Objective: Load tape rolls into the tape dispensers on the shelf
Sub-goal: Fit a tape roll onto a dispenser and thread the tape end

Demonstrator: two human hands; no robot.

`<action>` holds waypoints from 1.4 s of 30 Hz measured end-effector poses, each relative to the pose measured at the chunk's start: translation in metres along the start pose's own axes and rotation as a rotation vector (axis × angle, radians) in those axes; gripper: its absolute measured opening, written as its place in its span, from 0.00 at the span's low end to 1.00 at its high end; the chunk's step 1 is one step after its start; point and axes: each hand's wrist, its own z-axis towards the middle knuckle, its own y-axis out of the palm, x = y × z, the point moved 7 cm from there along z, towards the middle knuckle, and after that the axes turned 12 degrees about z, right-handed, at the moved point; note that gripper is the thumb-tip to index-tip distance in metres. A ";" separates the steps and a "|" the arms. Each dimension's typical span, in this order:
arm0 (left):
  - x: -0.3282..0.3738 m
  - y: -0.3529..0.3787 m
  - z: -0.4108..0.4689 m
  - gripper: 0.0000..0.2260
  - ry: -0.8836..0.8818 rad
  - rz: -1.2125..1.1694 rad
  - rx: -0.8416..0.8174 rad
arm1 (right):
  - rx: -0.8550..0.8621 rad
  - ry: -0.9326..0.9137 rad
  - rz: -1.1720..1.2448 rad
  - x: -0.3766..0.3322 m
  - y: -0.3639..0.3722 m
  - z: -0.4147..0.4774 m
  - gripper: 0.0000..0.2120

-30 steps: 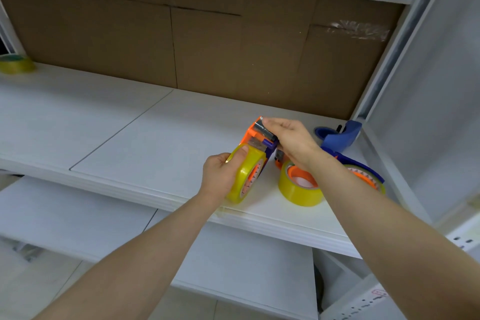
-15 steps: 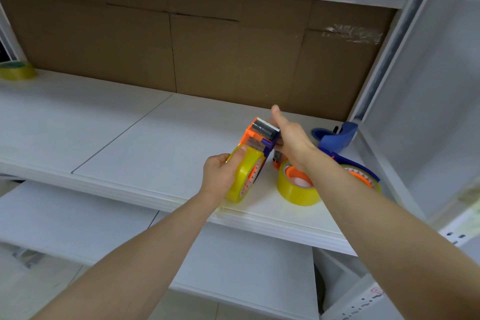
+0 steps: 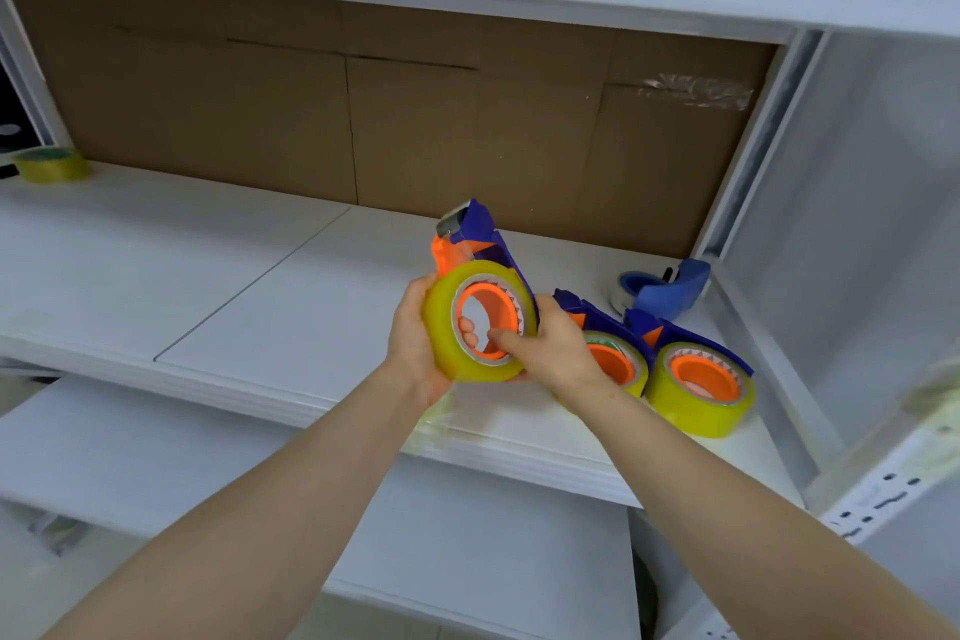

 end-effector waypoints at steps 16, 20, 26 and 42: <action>0.018 -0.012 -0.005 0.08 -0.009 0.618 0.210 | 0.084 -0.003 -0.208 -0.011 -0.018 0.023 0.19; 0.019 -0.021 0.004 0.04 -0.041 0.529 0.239 | 0.060 0.094 -0.004 -0.005 -0.013 0.028 0.23; 0.011 -0.027 0.022 0.15 -0.109 0.497 0.237 | 0.075 0.097 0.010 0.003 -0.012 0.036 0.23; 0.001 -0.014 0.113 0.22 -0.223 0.308 0.262 | 0.493 0.107 0.166 0.030 -0.131 0.065 0.14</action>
